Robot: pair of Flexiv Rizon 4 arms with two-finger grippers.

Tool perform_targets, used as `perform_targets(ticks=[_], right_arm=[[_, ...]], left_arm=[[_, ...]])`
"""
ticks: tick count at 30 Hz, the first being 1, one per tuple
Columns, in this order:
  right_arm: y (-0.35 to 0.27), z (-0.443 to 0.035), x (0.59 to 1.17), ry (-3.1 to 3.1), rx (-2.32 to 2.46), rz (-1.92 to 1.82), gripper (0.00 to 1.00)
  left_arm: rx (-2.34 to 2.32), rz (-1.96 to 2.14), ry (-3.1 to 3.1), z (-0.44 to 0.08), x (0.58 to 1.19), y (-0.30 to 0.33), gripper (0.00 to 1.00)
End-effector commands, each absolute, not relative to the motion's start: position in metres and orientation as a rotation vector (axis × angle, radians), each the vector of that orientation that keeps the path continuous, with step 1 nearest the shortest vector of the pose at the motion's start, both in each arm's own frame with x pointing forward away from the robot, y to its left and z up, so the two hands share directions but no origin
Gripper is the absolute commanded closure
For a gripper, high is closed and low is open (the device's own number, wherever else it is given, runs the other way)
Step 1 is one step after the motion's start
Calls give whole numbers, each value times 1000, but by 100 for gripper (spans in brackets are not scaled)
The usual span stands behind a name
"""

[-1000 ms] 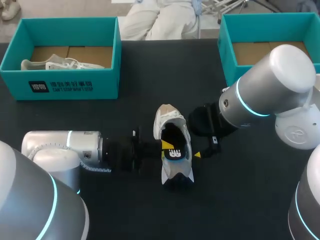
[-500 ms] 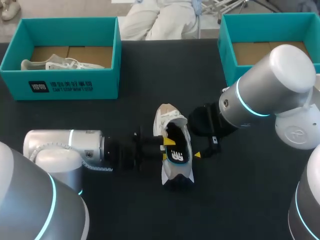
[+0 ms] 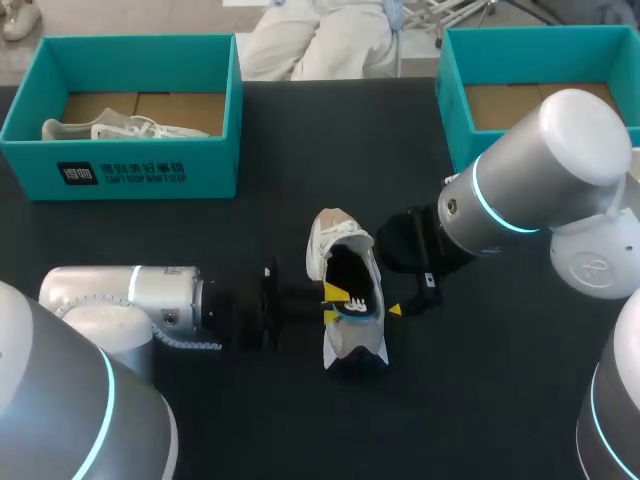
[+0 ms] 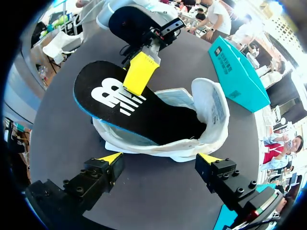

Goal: Take the shoe out of the shoebox, open the shoe tongue, remove and reinsert the insole, then place the shoe into the shoebox

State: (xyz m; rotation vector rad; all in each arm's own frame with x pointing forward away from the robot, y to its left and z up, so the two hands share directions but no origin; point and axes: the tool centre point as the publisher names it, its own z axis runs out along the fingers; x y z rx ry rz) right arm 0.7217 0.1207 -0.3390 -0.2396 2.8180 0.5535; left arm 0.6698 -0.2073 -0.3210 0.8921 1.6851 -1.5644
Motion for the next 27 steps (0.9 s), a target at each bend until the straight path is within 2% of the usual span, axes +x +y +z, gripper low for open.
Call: perform_targets(ticks=[1, 13, 21, 22, 23, 24, 27], right_arm=[[121, -340, 720, 2815, -237, 553, 0], [121, -340, 720, 2815, -237, 553, 0], [121, -340, 720, 2815, -237, 553, 0], [121, -340, 720, 2815, -237, 553, 0], [121, -340, 720, 2815, -237, 553, 0], [121, -340, 720, 2815, -237, 553, 0], [121, -340, 720, 2815, -237, 553, 0]], left_arm=[[904, -1565, 1699, -331, 673, -219, 100], [901, -1475, 1744, -343, 701, -215, 100], [902, -1470, 1762, -343, 699, -207, 100], [907, -1475, 1762, -341, 697, -206, 98], [908, -1480, 1759, -340, 695, -206, 76], [911, -1482, 1755, -338, 694, -206, 71], [922, -1494, 1731, -331, 689, -205, 66]])
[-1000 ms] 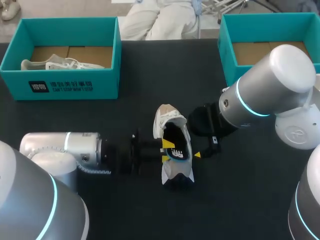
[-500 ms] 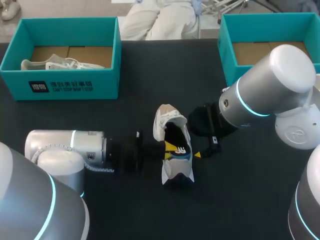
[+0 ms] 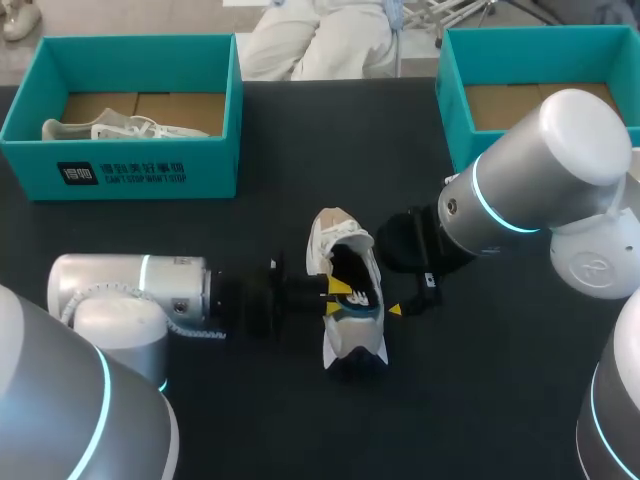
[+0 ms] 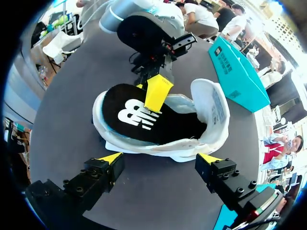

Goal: Take the shoe out of the shoebox, open the shoe tongue, remove and reinsert the insole, then place the shoe into the shoebox

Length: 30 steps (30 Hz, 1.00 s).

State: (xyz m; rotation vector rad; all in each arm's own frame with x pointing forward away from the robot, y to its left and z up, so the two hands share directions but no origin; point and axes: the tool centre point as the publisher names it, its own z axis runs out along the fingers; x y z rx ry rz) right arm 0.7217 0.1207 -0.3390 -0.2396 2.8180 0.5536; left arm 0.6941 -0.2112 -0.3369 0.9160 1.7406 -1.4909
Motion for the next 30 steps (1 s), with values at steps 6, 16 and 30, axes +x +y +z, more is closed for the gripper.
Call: perform_targets(ticks=[6, 16, 30], right_arm=[[121, -340, 720, 2815, -237, 553, 0], [121, -340, 720, 2815, -237, 553, 0], [121, -340, 720, 2815, -237, 553, 0]], left_arm=[[944, -1520, 1693, -321, 683, -210, 67], [988, -1560, 1698, -326, 671, -221, 93], [1022, -1461, 1823, -347, 692, -207, 100]])
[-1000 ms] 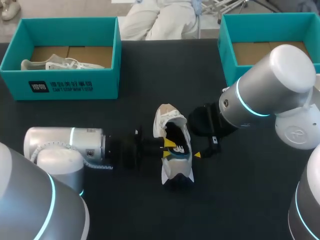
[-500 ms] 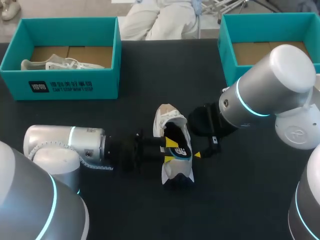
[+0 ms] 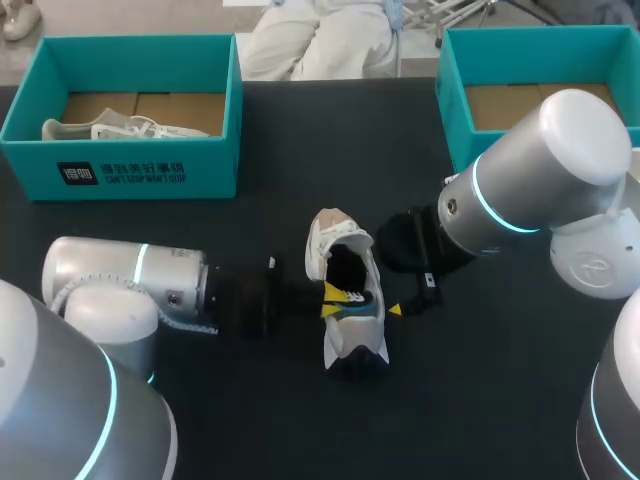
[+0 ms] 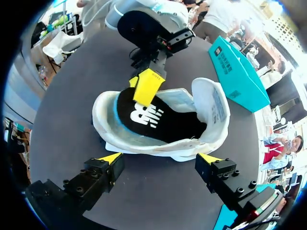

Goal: Take the shoe out of the shoebox, open the shoe tongue, remove and reinsert the insole, then place the shoe into the shoebox

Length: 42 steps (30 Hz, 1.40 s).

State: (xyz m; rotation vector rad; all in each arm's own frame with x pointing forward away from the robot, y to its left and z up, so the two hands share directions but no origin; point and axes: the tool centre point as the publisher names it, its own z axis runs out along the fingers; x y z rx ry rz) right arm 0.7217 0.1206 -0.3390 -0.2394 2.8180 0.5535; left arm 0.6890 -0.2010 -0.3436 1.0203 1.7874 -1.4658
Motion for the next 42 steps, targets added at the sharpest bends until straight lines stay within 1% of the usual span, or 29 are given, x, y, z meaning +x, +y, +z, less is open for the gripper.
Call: perform_targets(ticks=[1, 5, 6, 7, 9, 10, 13, 21, 24, 29, 35, 39, 42], right_arm=[[121, -340, 720, 2815, -237, 553, 0], [121, -340, 720, 2815, -237, 553, 0], [121, -340, 720, 2815, -237, 553, 0], [121, -340, 720, 2815, -237, 553, 0], [121, -340, 720, 2815, -237, 553, 0], [121, -340, 720, 2815, -237, 553, 0], [121, -340, 720, 2815, -237, 553, 0], [121, -340, 720, 2815, -237, 553, 0], [121, -340, 720, 2815, -237, 553, 0], [121, -340, 720, 2815, -237, 553, 0], [121, -340, 720, 2815, -237, 553, 0], [121, -340, 720, 2815, -237, 553, 0], [121, -340, 720, 2815, -237, 553, 0]], left_arm=[[1024, -1459, 1832, -350, 692, -208, 100], [1011, -1492, 1823, -346, 685, -204, 100], [1011, -1493, 1823, -344, 685, -203, 91], [1012, -1497, 1813, -341, 683, -202, 71], [1014, -1500, 1802, -336, 681, -200, 67], [1017, -1502, 1788, -332, 680, -199, 62], [1017, -1515, 1761, -322, 678, -197, 62], [1046, -1524, 1693, -301, 673, -194, 54], [1052, -1522, 1687, -298, 672, -194, 53], [1045, -1532, 1678, -300, 674, -200, 55], [1042, -1548, 1686, -300, 674, -204, 56], [1095, -1542, 1693, -288, 680, -194, 54], [1184, -1567, 1724, -276, 687, -187, 50]])
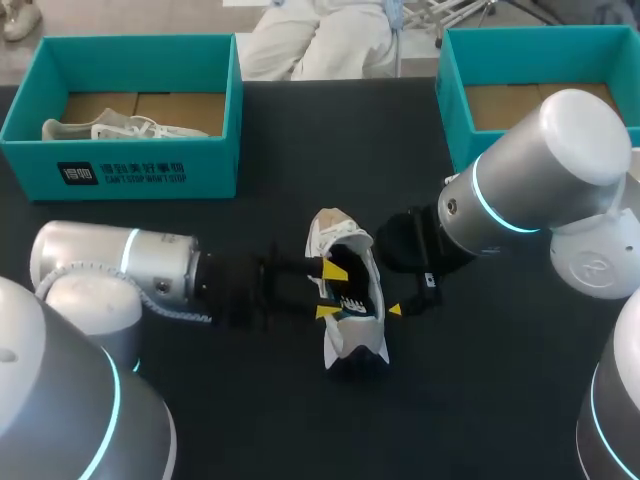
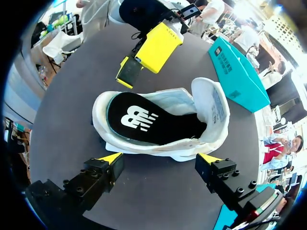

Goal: Take the shoe out of the shoebox, open the shoe tongue, remove and reinsert the insole, then place the shoe into the shoebox

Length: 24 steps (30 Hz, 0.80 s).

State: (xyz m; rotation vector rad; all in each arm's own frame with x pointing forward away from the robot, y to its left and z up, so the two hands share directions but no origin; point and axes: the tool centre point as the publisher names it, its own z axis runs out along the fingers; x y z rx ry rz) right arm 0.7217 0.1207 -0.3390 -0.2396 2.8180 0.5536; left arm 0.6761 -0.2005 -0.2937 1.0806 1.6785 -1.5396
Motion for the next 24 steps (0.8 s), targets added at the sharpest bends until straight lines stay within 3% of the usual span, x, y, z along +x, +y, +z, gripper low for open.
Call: perform_targets(ticks=[1, 2, 5, 9, 11, 24], right_arm=[[121, -340, 720, 2815, -237, 553, 0], [121, -340, 720, 2815, -237, 553, 0], [121, -340, 720, 2815, -237, 553, 0], [121, -340, 720, 2815, -237, 553, 0], [121, -340, 720, 2815, -237, 553, 0], [121, -340, 720, 2815, -237, 553, 0]], left_arm=[[1234, -1575, 1738, -272, 688, -185, 39], [1276, -1578, 1755, -269, 690, -184, 27], [1435, -1540, 1818, -260, 693, -184, 6], [1645, -1462, 1883, -256, 696, -186, 6], [1785, -1389, 1928, -256, 694, -187, 0], [2321, -1066, 2145, -252, 706, -173, 0]])
